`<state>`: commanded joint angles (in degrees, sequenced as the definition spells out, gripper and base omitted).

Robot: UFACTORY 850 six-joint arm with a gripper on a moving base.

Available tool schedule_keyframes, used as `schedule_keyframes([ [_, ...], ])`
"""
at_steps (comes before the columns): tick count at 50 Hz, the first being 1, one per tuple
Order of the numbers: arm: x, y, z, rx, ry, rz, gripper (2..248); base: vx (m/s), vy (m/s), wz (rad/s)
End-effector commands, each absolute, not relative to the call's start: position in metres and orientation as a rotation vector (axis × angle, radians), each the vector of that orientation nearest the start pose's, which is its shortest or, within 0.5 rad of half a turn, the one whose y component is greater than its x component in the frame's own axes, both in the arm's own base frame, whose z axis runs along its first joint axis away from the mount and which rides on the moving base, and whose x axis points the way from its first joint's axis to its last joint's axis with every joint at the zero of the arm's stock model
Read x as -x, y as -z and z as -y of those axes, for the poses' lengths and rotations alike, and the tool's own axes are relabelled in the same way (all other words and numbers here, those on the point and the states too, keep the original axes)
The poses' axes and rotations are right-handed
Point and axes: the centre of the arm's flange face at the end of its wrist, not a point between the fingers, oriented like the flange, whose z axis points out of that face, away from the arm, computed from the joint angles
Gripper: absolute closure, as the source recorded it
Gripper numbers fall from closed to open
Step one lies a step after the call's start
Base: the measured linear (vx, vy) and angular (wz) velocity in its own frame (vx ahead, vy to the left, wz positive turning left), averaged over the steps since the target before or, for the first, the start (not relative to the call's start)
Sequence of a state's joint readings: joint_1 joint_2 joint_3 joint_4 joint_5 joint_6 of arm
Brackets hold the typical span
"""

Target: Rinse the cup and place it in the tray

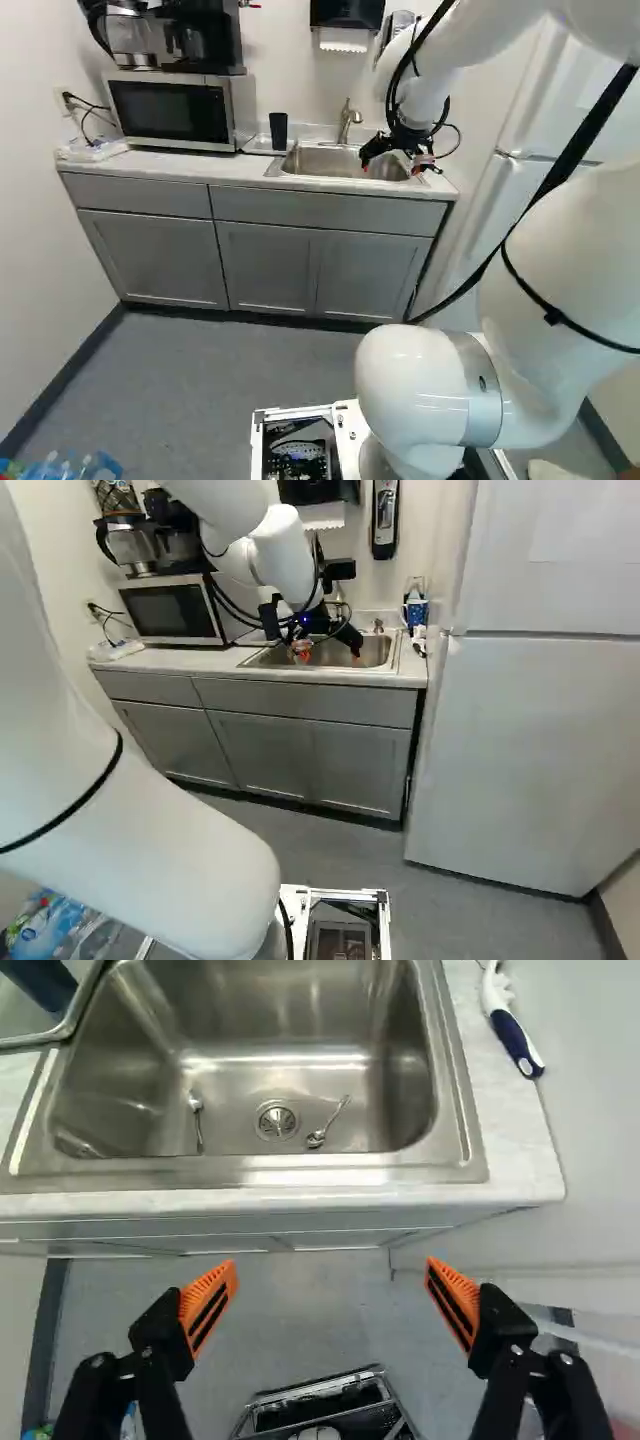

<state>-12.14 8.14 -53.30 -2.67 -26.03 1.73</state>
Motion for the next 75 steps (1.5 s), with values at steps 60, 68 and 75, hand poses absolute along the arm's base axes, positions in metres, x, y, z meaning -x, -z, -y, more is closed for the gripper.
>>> schedule_keyframes([
  [60,-0.4325,-0.6048,0.095,3.062,0.974,-0.318,3,-0.041,0.028,-0.098],
  [68,-0.4325,-0.6048,0.095,3.062,0.974,-0.318,3,0.0,0.0,0.0],
  [75,-0.4325,-0.6048,0.095,3.062,0.974,-0.318,3,0.0,0.0,0.0],
])
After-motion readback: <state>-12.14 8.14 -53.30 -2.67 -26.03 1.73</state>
